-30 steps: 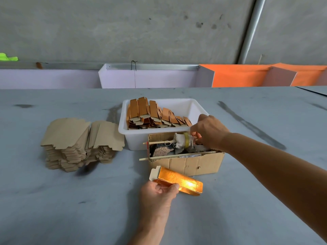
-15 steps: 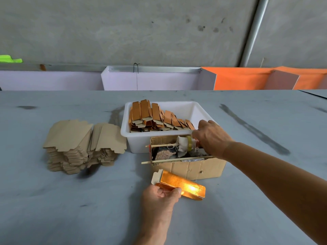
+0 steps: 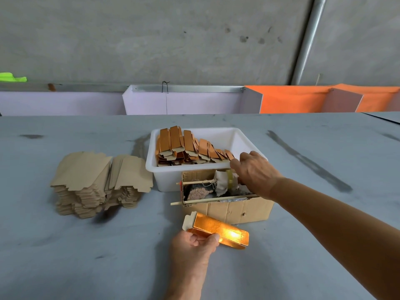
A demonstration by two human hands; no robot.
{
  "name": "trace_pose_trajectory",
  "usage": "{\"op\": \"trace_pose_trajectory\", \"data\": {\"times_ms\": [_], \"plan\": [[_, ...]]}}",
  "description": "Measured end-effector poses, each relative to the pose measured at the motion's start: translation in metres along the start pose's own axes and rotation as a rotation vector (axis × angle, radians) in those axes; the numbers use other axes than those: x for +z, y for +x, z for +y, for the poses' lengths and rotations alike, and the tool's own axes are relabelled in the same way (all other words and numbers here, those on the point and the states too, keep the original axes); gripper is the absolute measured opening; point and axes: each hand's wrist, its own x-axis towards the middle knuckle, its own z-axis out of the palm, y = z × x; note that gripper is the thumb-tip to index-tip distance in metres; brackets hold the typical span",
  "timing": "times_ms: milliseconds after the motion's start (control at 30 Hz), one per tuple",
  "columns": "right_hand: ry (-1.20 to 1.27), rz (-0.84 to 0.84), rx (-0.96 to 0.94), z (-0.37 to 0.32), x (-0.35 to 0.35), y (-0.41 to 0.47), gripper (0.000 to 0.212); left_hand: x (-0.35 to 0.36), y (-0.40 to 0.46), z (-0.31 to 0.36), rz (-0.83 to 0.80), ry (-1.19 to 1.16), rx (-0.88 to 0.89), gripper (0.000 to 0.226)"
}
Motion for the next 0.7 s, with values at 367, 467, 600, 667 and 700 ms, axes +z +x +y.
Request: {"op": "trace_pose_trajectory", "data": {"times_ms": [367, 467, 600, 667, 700], "plan": [[-0.016, -0.031, 0.015, 0.007, 0.003, 0.0, 0.038, 0.0, 0.002, -0.002, -0.002, 0.011, 0.0, 0.015], [0.088, -0.011, 0.066, 0.011, 0.006, -0.001, 0.042, -0.001, 0.003, -0.003, -0.011, 0.027, -0.008, 0.011], [0.221, -0.001, 0.137, 0.014, 0.008, -0.004, 0.035, -0.001, 0.004, -0.004, -0.007, 0.031, 0.008, 0.012], [0.3, 0.014, 0.172, 0.014, 0.009, -0.005, 0.032, -0.001, 0.003, -0.004, -0.006, 0.035, 0.008, 0.011], [0.334, 0.014, 0.189, 0.014, 0.009, -0.006, 0.031, -0.001, 0.003, -0.004, -0.005, 0.035, 0.009, 0.011]]}}
